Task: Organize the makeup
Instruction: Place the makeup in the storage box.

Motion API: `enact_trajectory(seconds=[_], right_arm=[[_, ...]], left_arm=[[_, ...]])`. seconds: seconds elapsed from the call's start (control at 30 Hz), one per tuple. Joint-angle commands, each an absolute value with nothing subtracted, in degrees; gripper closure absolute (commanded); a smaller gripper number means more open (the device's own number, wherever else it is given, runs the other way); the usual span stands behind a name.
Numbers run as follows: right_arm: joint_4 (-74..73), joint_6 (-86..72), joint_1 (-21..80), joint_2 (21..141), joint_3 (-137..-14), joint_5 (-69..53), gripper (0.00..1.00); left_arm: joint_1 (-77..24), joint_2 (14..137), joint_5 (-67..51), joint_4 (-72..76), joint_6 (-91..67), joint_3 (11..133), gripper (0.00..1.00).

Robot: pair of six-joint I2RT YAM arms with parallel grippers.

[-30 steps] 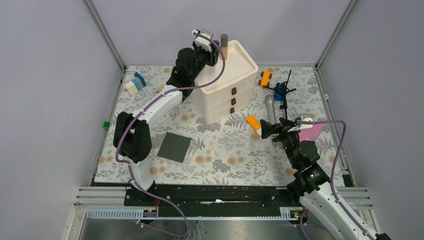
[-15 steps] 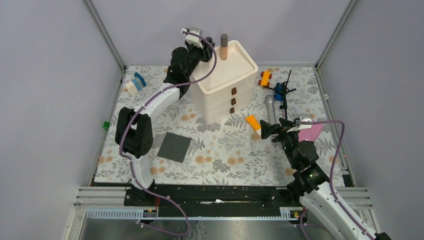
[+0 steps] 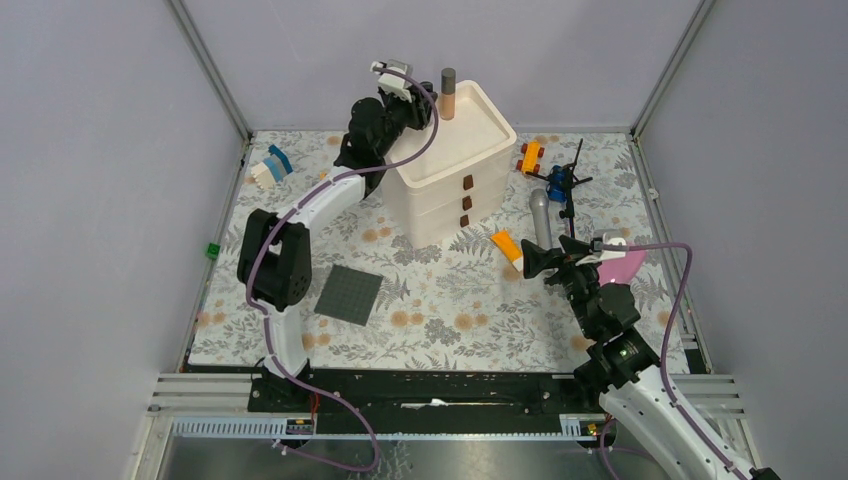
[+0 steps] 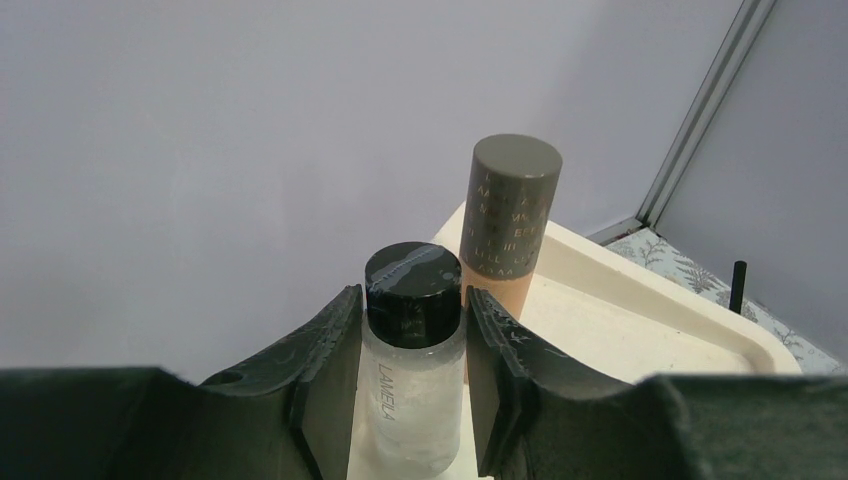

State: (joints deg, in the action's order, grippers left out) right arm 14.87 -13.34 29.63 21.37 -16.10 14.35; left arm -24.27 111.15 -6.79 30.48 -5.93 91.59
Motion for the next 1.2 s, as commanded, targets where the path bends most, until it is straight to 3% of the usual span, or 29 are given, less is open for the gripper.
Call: enact_trajectory(seconds=[0.0, 0.3, 0.4, 0.87, 1.17], right_arm=[[16.2, -13.2, 29.9, 20.2, -16.2, 15.4, 0.00], [15.9, -13.3, 29.9, 19.7, -16.1, 15.2, 0.00], [15.8, -13.2, 29.9, 19.5, -16.3, 15.3, 0.00], [15.2, -13.0, 29.9, 20.0, -16.3, 15.0, 0.00], [8.2, -11.7, 29.8, 33.5, -22.8, 13.1, 0.00]], left_arm=[[-24.3, 111.1, -8.0, 34.3, -5.7, 94.4, 0.92], [-24.3, 110.7, -7.1, 33.6, -4.8, 93.4, 0.68], [-24.3, 110.6, -6.8, 33.4, -4.9, 93.4, 0.51], [-24.5, 108.8, -6.9, 29.6, -4.8, 95.5, 0.27], [-25.5, 104.2, -4.2, 27.3, -4.0, 95.0, 0.02]])
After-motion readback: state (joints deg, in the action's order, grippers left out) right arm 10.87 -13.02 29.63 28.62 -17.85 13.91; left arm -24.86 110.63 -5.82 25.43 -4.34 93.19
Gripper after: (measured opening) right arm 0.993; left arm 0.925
